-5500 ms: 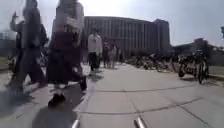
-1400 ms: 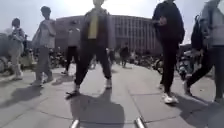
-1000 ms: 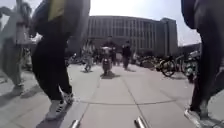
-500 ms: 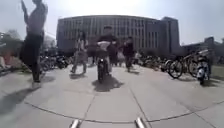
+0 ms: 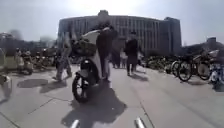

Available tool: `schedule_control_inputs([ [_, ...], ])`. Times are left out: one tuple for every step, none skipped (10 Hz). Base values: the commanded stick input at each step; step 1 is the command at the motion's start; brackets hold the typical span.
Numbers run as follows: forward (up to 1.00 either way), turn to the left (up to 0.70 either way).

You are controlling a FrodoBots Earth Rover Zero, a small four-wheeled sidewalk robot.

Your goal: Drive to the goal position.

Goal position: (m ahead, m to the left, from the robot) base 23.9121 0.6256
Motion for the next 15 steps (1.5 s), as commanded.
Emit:
schedule_control_inputs([
  [0.85, -0.30],
  [0.85, -0.25],
  [0.85, -0.18],
  [0.85, -0.11],
  [0.85, -0.04],
  [0.85, 0.01],
  [0.85, 0.01],
  [0.85, 0.01],
  [0.85, 0.01],
  [0.85, 0.01],
  [0.85, 0.01],
  [0.85, 0.01],
  [0.85, 0.01],
  [0.85, 0.01],
  [0.85, 0.03],
])
